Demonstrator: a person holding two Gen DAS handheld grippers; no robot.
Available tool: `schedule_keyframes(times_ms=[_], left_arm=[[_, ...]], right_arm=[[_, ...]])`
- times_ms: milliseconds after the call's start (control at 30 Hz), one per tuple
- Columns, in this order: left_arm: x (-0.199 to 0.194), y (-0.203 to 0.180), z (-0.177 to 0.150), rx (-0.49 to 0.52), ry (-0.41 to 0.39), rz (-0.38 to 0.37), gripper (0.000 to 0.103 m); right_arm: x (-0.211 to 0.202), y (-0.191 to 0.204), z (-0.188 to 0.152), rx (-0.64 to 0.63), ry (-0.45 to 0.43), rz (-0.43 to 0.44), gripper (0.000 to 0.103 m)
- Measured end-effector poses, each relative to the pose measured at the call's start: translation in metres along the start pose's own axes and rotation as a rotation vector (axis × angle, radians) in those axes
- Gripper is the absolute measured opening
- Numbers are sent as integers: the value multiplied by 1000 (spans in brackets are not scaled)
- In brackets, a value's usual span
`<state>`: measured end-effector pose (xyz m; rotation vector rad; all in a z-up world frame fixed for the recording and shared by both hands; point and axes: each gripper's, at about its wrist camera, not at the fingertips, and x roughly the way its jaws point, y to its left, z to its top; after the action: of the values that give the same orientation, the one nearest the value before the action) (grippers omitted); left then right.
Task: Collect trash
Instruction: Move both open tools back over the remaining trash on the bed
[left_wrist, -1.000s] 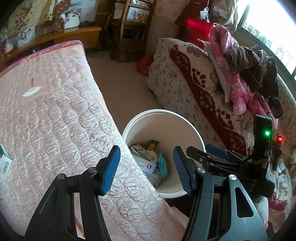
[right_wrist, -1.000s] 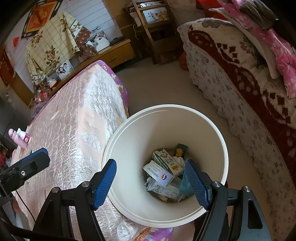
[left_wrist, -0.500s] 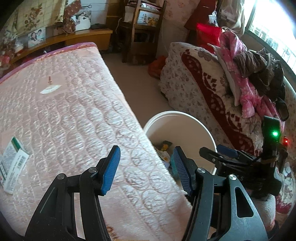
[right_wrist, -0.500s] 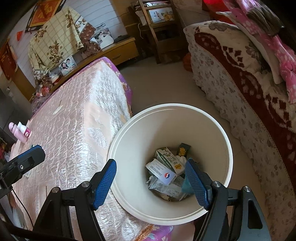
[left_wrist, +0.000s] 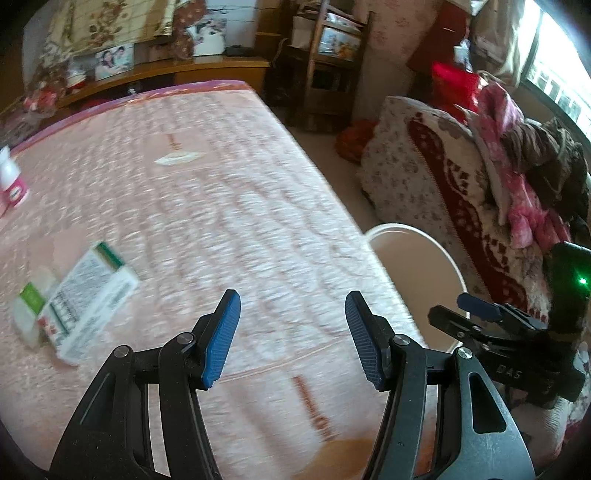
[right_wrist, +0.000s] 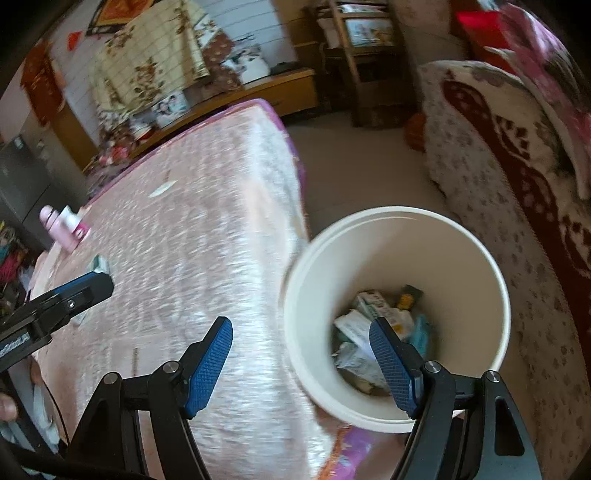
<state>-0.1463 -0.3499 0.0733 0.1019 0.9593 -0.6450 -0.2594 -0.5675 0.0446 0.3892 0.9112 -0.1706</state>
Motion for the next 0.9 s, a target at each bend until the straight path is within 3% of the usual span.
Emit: schedule_keyframes(times_ms=[233,567,767,900], left_arm=[[-18,62,-7,-63,1,78,58],[-29,164,-6,-235,-4,200,58],[-11,180,-9,-265,62,151,58],[-9,171,-11,-276,59,88,58]], right_arm=[[4,40,-1,-63,10,45,74],[7,85,-1,-140,14,98,74],[12,103,1,-165,20,119,75],[16,112,2,-178,28,122,75]])
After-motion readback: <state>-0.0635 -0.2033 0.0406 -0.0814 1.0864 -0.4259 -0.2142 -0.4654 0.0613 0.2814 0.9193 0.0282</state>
